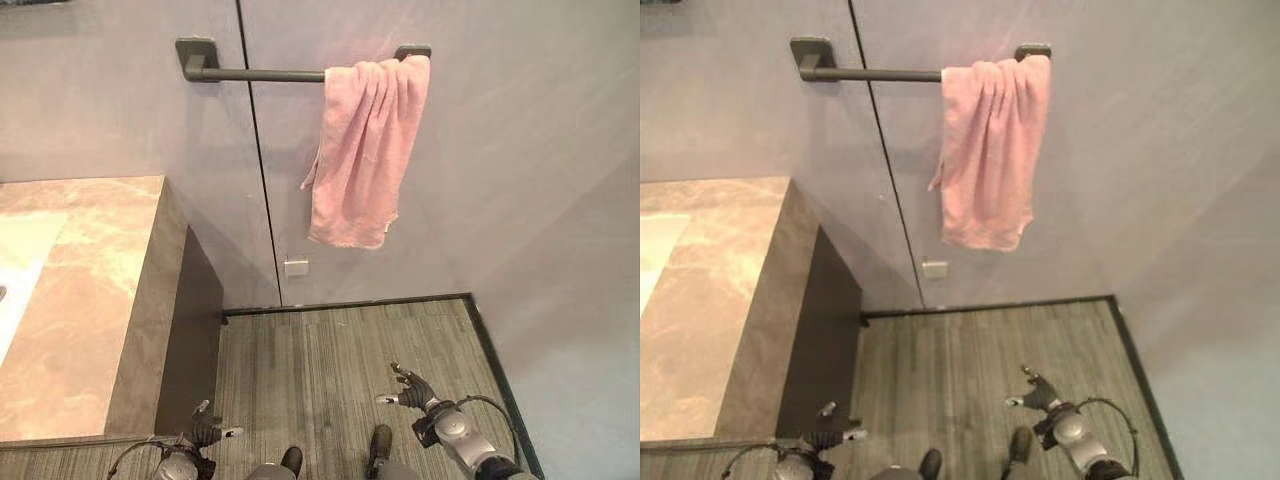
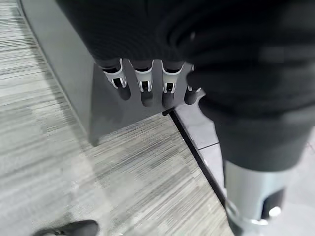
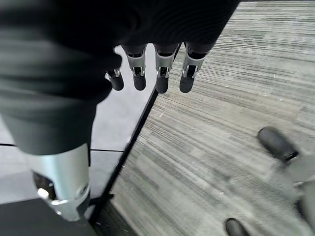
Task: Put brush and paste in cup on sink, flatten towel.
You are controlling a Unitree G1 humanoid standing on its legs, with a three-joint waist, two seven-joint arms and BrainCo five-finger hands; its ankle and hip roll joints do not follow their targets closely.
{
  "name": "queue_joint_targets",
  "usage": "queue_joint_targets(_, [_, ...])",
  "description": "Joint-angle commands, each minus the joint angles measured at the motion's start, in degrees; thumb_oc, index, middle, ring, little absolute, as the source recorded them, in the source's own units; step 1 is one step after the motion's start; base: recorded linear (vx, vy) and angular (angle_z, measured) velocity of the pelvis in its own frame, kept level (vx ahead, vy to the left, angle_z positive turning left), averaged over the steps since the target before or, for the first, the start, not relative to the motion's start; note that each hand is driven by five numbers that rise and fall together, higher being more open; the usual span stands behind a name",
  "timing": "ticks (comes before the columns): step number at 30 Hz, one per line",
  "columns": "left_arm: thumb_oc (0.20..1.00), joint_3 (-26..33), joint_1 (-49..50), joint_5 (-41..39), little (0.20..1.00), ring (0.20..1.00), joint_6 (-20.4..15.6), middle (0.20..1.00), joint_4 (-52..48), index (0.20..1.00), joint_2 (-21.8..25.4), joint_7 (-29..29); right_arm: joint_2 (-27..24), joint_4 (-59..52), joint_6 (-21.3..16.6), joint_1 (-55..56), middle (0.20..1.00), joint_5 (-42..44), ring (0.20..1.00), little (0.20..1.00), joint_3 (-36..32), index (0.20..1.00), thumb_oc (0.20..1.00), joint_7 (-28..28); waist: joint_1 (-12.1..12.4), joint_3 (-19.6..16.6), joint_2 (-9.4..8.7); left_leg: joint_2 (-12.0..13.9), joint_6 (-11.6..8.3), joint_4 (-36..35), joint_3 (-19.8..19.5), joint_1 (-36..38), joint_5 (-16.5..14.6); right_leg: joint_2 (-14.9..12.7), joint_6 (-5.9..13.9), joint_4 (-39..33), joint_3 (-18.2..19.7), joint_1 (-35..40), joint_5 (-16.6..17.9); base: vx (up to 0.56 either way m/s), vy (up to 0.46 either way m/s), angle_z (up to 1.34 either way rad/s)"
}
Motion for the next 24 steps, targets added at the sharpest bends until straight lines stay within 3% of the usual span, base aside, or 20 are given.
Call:
queue_joint_targets(1, [1.000,0.51,-3.16,-1.15,1.000,1.000,-1.86,1.000,-3.47,1.000,1.36,0.27,-4.10,-5.24,-1.69,0.65,1.000,-1.16,1.000,1.000,1.36,1.000,1.000,0.61,-0.61,-0.29,-1.46,4.72,-3.58,-1.55,-4.31,-4.18,3.99,3.29,-1.94,0.65,-5.31,5.72,-7.43,0.20,-0.537,1.94])
queue_joint_targets(2, [1.000,-0.09,-5.40,-0.79,1.000,1.000,-1.79,1.000,-2.94,1.000,1.00,-0.07,-5.57,-5.13,-1.58,0.26,1.000,-2.11,1.000,1.000,0.76,1.000,1.000,-0.27,-1.77,0.80,-1.68,3.41,-2.94,3.66,1.27,-7.36,2.79,2.12,-2.33,-0.27,-9.41,7.97,-7.60,0.10,-0.210,1.90])
queue_joint_targets(3, [1.000,0.08,-6.05,-0.53,1.000,1.000,-1.75,1.000,-2.20,1.000,0.80,0.29,-5.82,-5.67,-1.43,0.26,1.000,-2.37,1.000,1.000,0.30,1.000,1.000,-0.43,-2.50,0.65,-1.70,2.53,-2.38,4.16,5.12,-8.13,2.26,1.72,-2.15,-0.64,-10.72,8.60,-7.44,0.06,-0.086,1.34])
queue_joint_targets(6, [1.000,0.78,-5.94,-0.44,1.000,1.000,-1.76,1.000,-1.84,1.000,0.57,0.87,-5.41,-4.44,-1.22,-0.85,1.000,-2.09,1.000,1.000,0.33,1.000,1.000,-0.58,-1.90,-0.08,-1.17,-0.66,-1.14,2.20,4.00,-8.67,2.74,2.19,-1.92,-0.36,-9.74,8.12,-7.14,0.04,0.026,0.63])
queue_joint_targets(9, [1.000,1.10,-5.12,-1.13,1.000,1.000,-1.85,1.000,-1.06,1.000,0.61,0.98,-4.22,-2.70,-1.08,-1.97,1.000,-2.17,1.000,1.000,0.65,1.000,1.000,-0.71,-1.34,-0.79,-1.49,-1.55,0.29,3.08,3.44,-8.02,1.57,2.10,-1.62,0.86,-7.32,7.79,-7.32,0.15,0.113,-0.82])
queue_joint_targets(11, [1.000,1.58,-4.07,-1.48,1.000,1.000,-1.78,1.000,0.08,1.000,0.56,0.70,-2.81,-1.62,-0.92,-1.88,1.000,-2.12,1.000,1.000,-0.13,1.000,1.000,-0.79,-1.19,-1.53,-1.40,-2.37,1.60,3.53,3.82,-6.53,0.37,0.63,-0.63,2.45,-5.55,8.32,-5.74,0.19,0.249,-0.84])
queue_joint_targets(18, [1.000,1.95,-2.77,-0.63,1.000,1.000,-1.68,1.000,-0.07,1.000,1.10,-0.01,-1.27,-1.86,-0.61,-1.58,1.000,-2.78,1.000,1.000,-0.21,1.000,1.000,-0.69,-0.82,-1.53,-0.70,-3.75,3.26,5.28,4.76,-5.10,-1.50,-1.60,0.55,4.47,-4.03,8.30,-2.84,0.08,0.178,-0.33])
queue_joint_targets(24, [1.000,2.84,-1.35,0.54,1.000,1.000,-1.28,1.000,-0.58,1.000,2.19,-0.09,-0.65,-1.49,-0.34,-1.22,1.000,-3.72,1.000,1.000,-0.28,1.000,1.000,-0.51,-0.86,-1.40,-0.65,-4.86,4.67,5.52,4.47,-3.76,-2.13,-3.58,1.49,8.02,-3.01,7.59,1.88,0.04,0.143,-0.14])
